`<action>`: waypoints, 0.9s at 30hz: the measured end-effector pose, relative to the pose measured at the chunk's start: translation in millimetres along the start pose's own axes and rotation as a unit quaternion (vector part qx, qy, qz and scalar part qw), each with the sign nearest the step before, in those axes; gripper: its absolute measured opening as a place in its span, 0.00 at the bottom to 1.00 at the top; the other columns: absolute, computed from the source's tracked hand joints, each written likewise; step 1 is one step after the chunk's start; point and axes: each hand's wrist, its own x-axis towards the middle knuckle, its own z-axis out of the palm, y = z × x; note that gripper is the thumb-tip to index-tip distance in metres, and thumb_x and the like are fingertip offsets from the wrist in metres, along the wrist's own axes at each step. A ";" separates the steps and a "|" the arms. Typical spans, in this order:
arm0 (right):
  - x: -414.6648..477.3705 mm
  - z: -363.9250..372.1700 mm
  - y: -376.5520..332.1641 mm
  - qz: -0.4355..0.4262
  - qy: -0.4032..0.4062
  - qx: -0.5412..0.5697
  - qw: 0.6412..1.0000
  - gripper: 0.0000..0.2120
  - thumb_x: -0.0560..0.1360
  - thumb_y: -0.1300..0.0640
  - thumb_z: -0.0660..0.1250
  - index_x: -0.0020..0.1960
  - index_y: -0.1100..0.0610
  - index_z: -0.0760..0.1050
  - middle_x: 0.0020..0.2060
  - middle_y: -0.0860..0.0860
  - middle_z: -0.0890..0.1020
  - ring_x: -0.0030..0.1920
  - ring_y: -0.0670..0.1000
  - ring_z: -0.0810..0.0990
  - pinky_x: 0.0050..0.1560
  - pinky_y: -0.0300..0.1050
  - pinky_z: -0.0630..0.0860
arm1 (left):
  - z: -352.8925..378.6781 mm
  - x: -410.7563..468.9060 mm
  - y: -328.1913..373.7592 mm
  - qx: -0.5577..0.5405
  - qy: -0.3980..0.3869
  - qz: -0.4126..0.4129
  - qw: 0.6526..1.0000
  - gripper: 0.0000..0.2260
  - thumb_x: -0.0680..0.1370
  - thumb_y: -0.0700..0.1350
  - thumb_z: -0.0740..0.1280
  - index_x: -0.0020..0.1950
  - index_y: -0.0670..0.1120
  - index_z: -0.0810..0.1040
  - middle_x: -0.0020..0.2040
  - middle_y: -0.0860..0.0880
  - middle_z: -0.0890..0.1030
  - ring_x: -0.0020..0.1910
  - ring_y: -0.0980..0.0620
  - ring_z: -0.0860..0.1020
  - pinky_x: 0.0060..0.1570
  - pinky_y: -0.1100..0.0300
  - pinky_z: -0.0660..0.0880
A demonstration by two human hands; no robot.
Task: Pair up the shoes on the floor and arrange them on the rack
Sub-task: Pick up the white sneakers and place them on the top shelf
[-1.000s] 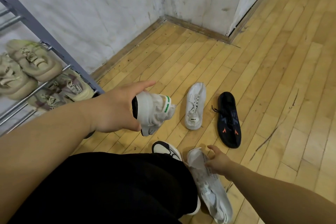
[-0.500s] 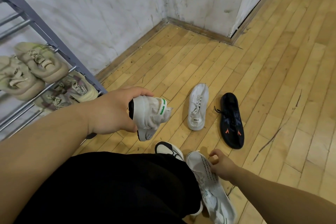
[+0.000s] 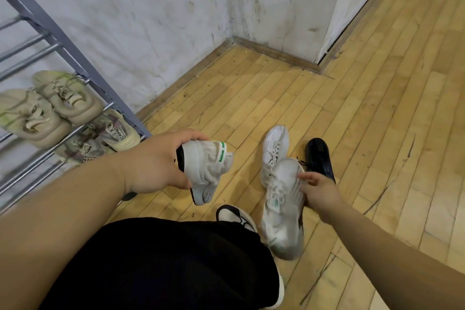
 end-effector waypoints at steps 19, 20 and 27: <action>-186.8 93.4 -270.8 -0.031 -0.272 0.303 0.913 0.11 0.82 0.64 0.65 0.63 0.58 0.79 0.53 0.59 0.81 0.49 0.54 0.82 0.36 0.44 0.85 | -50.0 -195.8 5.5 -0.083 0.502 0.114 0.854 0.39 0.63 0.46 0.85 0.67 0.67 0.73 0.65 0.64 0.74 0.66 0.62 0.74 0.67 0.57 0.74; -200.1 104.7 -279.1 -0.049 -0.291 0.292 0.910 0.11 0.82 0.64 0.65 0.63 0.58 0.78 0.53 0.58 0.82 0.50 0.54 0.81 0.36 0.43 0.85 | -51.3 -207.4 3.4 -0.064 0.521 0.118 0.843 0.39 0.64 0.46 0.85 0.68 0.66 0.72 0.66 0.64 0.73 0.68 0.61 0.73 0.67 0.57 0.73; -265.0 188.1 -325.5 -0.142 -0.371 0.225 0.890 0.16 0.82 0.64 0.64 0.69 0.58 0.76 0.55 0.56 0.82 0.44 0.51 0.83 0.33 0.41 0.83 | -68.0 -268.4 -27.3 -0.006 0.641 0.110 0.760 0.38 0.65 0.45 0.84 0.71 0.56 0.72 0.66 0.59 0.72 0.68 0.59 0.71 0.69 0.56 0.72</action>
